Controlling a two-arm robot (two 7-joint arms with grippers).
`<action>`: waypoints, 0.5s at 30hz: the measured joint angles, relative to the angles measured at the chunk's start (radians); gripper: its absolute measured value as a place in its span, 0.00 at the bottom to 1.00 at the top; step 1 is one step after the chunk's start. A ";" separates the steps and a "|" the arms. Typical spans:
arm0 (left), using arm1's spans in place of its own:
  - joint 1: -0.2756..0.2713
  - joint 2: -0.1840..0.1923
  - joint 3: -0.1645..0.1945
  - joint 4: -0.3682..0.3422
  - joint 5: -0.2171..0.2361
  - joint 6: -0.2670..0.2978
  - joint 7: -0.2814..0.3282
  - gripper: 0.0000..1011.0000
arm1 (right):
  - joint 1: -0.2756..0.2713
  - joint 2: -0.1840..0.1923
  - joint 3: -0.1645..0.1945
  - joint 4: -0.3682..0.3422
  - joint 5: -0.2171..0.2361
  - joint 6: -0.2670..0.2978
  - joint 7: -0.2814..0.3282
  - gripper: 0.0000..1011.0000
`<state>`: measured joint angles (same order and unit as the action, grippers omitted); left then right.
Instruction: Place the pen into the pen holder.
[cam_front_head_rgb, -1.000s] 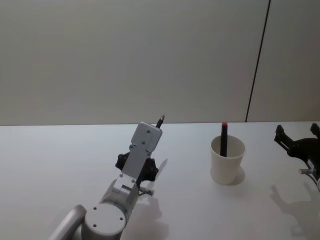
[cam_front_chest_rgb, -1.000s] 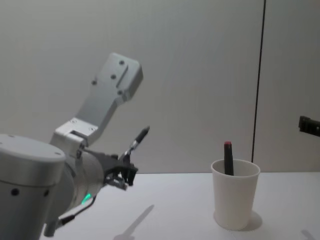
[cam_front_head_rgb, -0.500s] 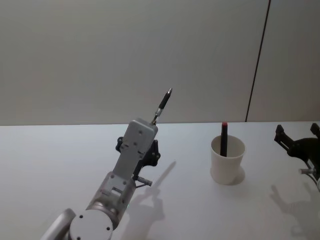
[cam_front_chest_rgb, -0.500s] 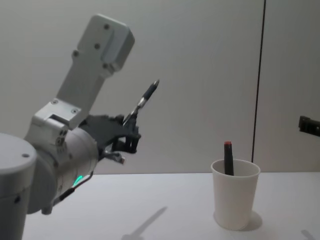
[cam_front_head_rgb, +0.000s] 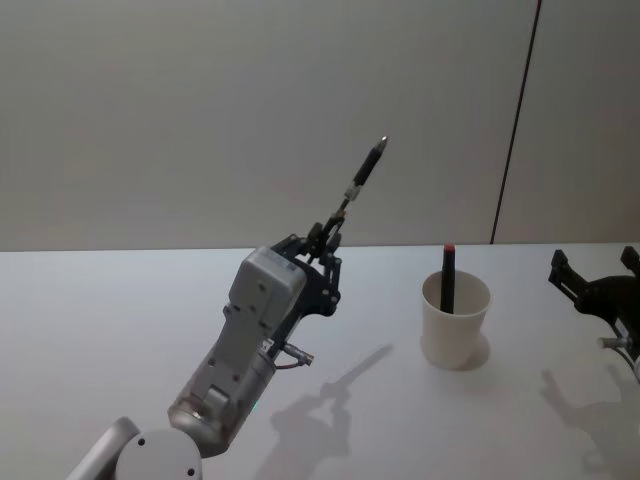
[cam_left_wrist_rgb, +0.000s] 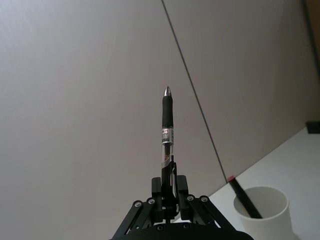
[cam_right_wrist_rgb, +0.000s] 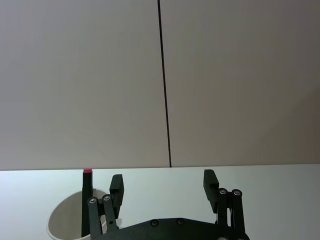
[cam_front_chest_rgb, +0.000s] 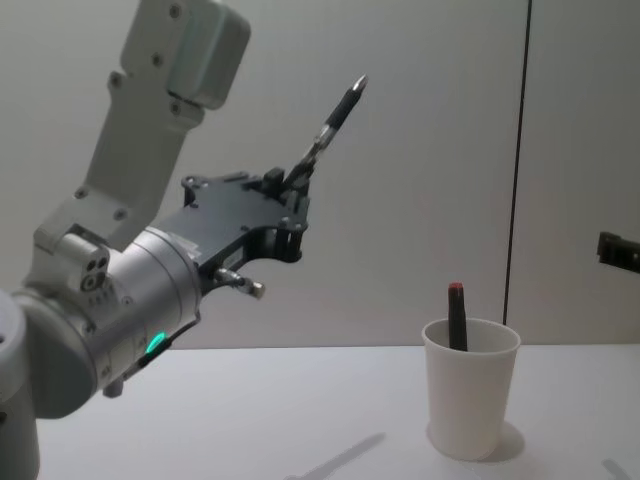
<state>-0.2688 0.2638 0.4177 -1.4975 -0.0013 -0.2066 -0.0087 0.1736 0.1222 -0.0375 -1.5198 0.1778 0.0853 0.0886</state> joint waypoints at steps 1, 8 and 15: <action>-0.002 0.000 -0.001 0.005 -0.003 -0.021 -0.012 0.18 | 0.000 0.000 0.000 0.000 0.000 0.000 0.000 0.99; -0.028 -0.005 -0.007 0.058 -0.030 -0.157 -0.105 0.18 | 0.000 0.000 0.000 0.000 0.000 0.000 0.000 0.99; -0.068 -0.018 -0.013 0.127 -0.076 -0.297 -0.234 0.18 | 0.000 0.000 0.000 0.000 0.000 0.000 0.000 0.99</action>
<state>-0.3369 0.2459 0.4050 -1.3704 -0.0776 -0.5041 -0.2429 0.1736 0.1222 -0.0376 -1.5198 0.1778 0.0853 0.0885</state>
